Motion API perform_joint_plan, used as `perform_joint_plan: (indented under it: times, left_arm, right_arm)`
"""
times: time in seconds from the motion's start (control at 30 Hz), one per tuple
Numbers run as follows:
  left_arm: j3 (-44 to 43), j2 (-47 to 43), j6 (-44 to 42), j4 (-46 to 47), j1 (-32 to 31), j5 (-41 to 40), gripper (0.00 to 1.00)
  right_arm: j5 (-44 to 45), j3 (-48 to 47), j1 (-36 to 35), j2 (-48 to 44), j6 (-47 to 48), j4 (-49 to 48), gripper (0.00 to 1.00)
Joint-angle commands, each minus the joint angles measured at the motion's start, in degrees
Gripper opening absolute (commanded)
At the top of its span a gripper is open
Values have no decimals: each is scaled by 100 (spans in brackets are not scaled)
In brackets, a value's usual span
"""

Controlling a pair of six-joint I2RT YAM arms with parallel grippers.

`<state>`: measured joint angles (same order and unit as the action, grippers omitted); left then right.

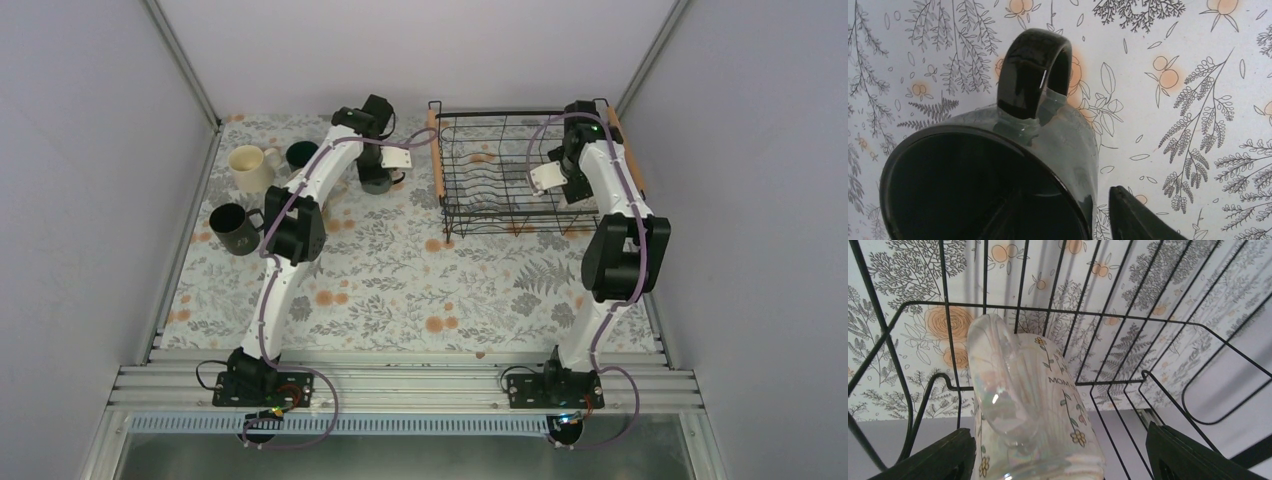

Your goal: Unload the cups from the dish rack

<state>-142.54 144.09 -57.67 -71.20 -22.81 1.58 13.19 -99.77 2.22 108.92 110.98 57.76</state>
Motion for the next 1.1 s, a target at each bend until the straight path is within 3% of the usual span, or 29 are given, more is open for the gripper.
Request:
perform_joint_plan:
  times: [0.0,0.1,0.3,0.53,0.67,0.7,0.8,0.83,0.97,1.07]
  left_arm:
    - [-372,-11,58,23,31,-80,50]
    - [-692,-192,134,-76,22,-4,65]
    - [-358,-1015,205,136,-35,173,87]
    - [-328,-1725,349,-130,-174,497,95]
    - [32,-2159,441,-94,-206,716,96]
    - [134,-2260,456,-88,-204,787,96]
    - [405,-2518,507,-64,-222,897,97]
    - [486,-2592,529,-55,-224,923,97]
    - [664,-2825,682,-12,-295,991,97]
    - [643,-3067,860,86,-382,1343,98]
  right_arm:
    - [149,121,-107,82,76,-44,89]
    - [324,147,-165,146,-59,9,89]
    - [773,67,-246,518,-429,240,84]
    - [1394,-407,-306,1278,-1228,710,75]
    - [1649,-592,-338,1545,-1431,650,59]
    - [1733,-629,-346,1601,-1497,657,51]
    - [1863,-864,-359,1780,-1676,739,14]
    - [1851,-952,-357,1815,-1716,777,7]
    - [1545,-1095,-403,1763,-1779,692,4]
    - [759,-1659,-454,1756,-1984,1093,4]
